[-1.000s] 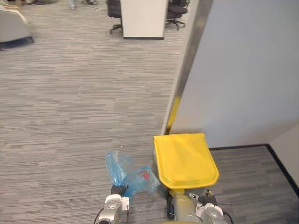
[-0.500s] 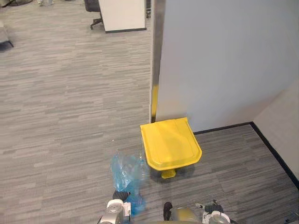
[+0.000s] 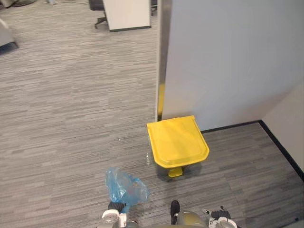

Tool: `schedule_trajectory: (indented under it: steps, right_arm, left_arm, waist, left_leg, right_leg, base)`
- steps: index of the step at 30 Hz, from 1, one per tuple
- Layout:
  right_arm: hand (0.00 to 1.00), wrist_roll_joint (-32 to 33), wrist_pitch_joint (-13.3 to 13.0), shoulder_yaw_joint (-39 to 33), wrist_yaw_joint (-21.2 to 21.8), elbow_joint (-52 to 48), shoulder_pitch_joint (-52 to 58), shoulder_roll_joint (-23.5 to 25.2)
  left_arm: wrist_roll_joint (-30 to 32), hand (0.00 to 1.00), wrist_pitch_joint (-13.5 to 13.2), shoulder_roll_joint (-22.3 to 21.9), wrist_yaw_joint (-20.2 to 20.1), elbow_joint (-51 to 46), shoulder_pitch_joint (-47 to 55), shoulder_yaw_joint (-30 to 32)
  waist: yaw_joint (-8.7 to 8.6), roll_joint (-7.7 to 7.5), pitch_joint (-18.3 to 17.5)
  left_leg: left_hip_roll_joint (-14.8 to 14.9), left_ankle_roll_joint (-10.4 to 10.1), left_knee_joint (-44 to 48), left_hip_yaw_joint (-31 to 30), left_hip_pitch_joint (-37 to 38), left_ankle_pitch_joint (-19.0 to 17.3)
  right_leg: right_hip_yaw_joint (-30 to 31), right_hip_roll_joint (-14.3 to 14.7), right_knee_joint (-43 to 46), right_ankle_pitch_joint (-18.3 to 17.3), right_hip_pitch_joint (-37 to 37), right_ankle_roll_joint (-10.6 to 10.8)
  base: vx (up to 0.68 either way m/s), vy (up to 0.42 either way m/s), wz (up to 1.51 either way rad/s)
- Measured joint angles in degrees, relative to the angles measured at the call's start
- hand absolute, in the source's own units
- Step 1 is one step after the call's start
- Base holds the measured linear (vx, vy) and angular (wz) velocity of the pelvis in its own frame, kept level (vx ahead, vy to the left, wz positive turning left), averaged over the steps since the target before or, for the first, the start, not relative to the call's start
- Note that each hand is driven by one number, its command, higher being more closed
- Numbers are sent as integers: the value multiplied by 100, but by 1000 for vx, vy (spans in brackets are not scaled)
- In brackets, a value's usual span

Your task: Gather rubbish on tea table into small bin, then transfer packed bag to large trash can.

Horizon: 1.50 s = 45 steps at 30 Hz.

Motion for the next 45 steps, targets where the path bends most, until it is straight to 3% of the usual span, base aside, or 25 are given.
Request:
schedule_trajectory:
  steps: [7,8,9,11,14,19,22,25,26,30,33,40,42,43,44,45]
  right_arm:
    - [0,-24,2,265,4,31,-58,-53]
    - [0,-24,6,289,3,56,-61,-66]
    - [0,-24,11,332,5,98,-111,-54]
    - [0,-23,14,418,4,213,-261,-63]
    - [0,-11,22,398,-4,271,-318,-82]
    - [0,-5,21,234,-18,201,-308,-43]
    - [0,-1,22,-15,-31,192,-240,-5]
    - [0,9,50,-61,-76,21,-149,120]
    - [0,4,57,-45,-77,-4,-117,118]
    - [0,14,61,-48,-109,3,-29,-3]
    - [0,14,70,-45,-109,22,-23,-31]
    - [0,-13,75,88,-112,60,-176,-40]
    - [0,-9,68,173,-116,38,-353,-39]
    - [0,-14,74,171,-122,48,-396,-95]
    - [0,-16,74,172,-137,67,-304,-112]
    - [0,-15,71,179,-151,88,-205,-87]
  left_arm:
    - [-10,100,-43,122,4,-260,-258,36]
    - [-12,100,-67,133,5,-301,-292,37]
    - [-14,100,-164,179,5,-412,-298,56]
    - [-22,100,-168,239,4,-445,-348,64]
    - [-107,100,-166,193,2,-437,-425,60]
    - [-125,100,-159,-9,-1,-429,-268,263]
    - [-122,100,-139,-183,-7,-331,-149,254]
    - [-121,100,-101,-178,-8,-253,-137,200]
    - [-115,100,-100,-175,-7,-180,-107,189]
    - [-111,100,-102,-147,-11,-138,-163,138]
    - [-110,100,-103,-118,-10,-78,-238,142]
    - [-109,100,-147,-80,-9,-50,-343,151]
    - [-111,100,-147,-33,-6,-142,-346,145]
    - [-110,100,-154,-6,-1,-221,-333,141]
    - [-112,100,-156,35,2,-229,-302,71]
    - [-119,100,-159,130,4,-270,-293,39]
  waist:
    - [-66,-75,65]
    - [-64,-65,55]
    - [-40,-114,13]
    - [-4,-200,24]
    - [-6,-156,209]
    - [8,-136,242]
    - [-12,-75,225]
    - [11,-108,289]
    - [-10,-113,265]
    - [-72,65,194]
    - [-81,103,175]
    - [-44,51,202]
    - [-95,82,255]
    - [-90,103,287]
    - [-87,43,275]
    - [-59,-83,221]
  left_leg:
    - [-128,123,278,-37,-53,9]
    - [-137,163,306,-126,-66,36]
    - [-160,168,514,-216,-243,42]
    - [-225,168,735,-286,-460,42]
    - [-256,167,929,-544,-547,42]
    - [-197,138,968,-476,-519,59]
    - [-137,100,533,-408,-313,-58]
    - [-73,108,207,-194,-163,-98]
    - [-62,87,137,-110,-57,-88]
    - [-5,-11,-6,-116,90,25]
    - [61,-73,-27,-120,204,81]
    - [-20,23,45,192,143,-11]
    - [50,53,185,378,-140,-15]
    - [90,56,241,405,-124,-17]
    - [45,51,289,339,15,-20]
    - [-86,50,424,309,10,-25]
  right_leg:
    - [-26,-107,-20,72,-35,-17]
    - [-36,-116,-317,210,123,13]
    - [-42,-156,-1057,611,416,26]
    - [-41,-233,-1561,923,531,20]
    - [-203,-299,-1558,941,625,12]
    - [-262,-310,-1559,867,643,-17]
    - [-307,-212,-1601,896,633,5]
    - [-319,-174,-1591,952,626,-6]
    - [-360,-164,-1586,1044,652,-111]
    - [-244,-16,-1602,1011,659,-106]
    - [-214,73,-1601,1028,698,-152]
    - [163,115,-1449,1018,398,-54]
    - [-238,-28,-755,618,-94,-197]
    - [-847,-316,569,-66,-512,-342]
    - [-1101,-588,1493,-602,-524,-260]
    - [-1026,-597,1569,-729,-518,-251]
  base:
    - [73,54,-12]
    - [37,72,11]
    - [14,58,6]
    - [-6,28,1]
    - [-61,28,27]
    - [-97,-19,2]
    - [-119,-35,-9]
    - [-91,-37,-26]
    - [2,-27,-33]
    - [55,-1,-20]
    - [78,7,-4]
    - [9,36,-29]
    - [-86,13,-31]
    - [108,-8,7]
    - [161,-6,7]
    - [142,-69,8]
